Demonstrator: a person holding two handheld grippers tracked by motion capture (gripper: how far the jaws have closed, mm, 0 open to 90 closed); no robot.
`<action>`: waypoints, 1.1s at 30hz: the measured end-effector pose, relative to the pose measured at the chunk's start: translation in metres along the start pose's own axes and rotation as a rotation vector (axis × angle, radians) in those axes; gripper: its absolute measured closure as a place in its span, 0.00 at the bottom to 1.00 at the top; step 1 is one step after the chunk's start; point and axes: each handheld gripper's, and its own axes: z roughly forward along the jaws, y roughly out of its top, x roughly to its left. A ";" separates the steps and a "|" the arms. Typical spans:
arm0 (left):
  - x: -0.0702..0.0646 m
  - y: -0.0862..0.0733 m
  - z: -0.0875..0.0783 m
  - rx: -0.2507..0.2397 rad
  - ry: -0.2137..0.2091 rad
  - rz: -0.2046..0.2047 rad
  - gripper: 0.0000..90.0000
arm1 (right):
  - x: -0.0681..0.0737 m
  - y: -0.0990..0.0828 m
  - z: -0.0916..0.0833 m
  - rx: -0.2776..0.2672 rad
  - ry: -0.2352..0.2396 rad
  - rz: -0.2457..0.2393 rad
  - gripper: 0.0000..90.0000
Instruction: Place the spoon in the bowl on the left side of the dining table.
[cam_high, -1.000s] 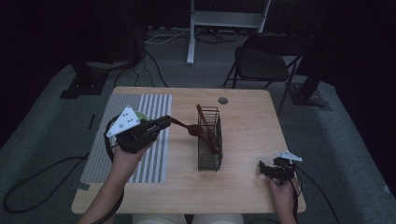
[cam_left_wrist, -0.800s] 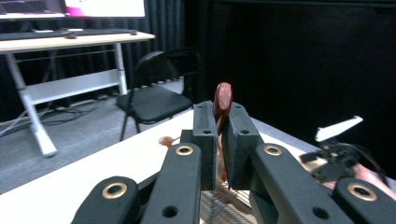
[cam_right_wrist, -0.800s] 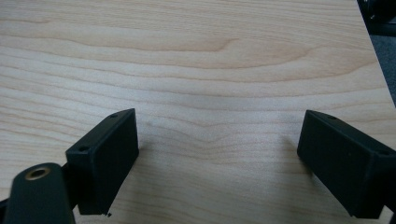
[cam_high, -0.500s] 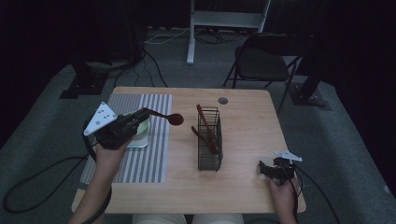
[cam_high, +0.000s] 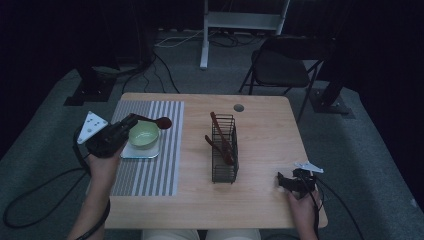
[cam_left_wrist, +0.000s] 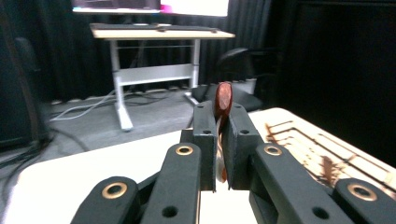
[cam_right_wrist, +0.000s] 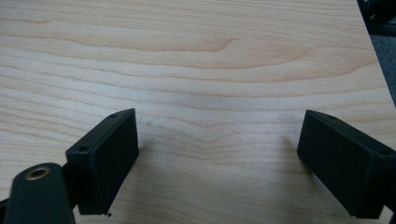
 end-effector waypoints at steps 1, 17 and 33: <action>0.002 -0.002 0.000 -0.002 0.013 -0.006 0.94 | 0.000 0.000 0.000 -0.001 0.000 -0.001 0.13; 0.036 -0.048 0.007 0.101 0.174 -0.062 0.94 | 0.000 0.000 0.000 0.000 0.000 0.000 0.13; 0.050 -0.089 0.021 0.162 0.204 -0.171 0.94 | 0.000 0.000 0.000 -0.001 0.000 -0.001 0.13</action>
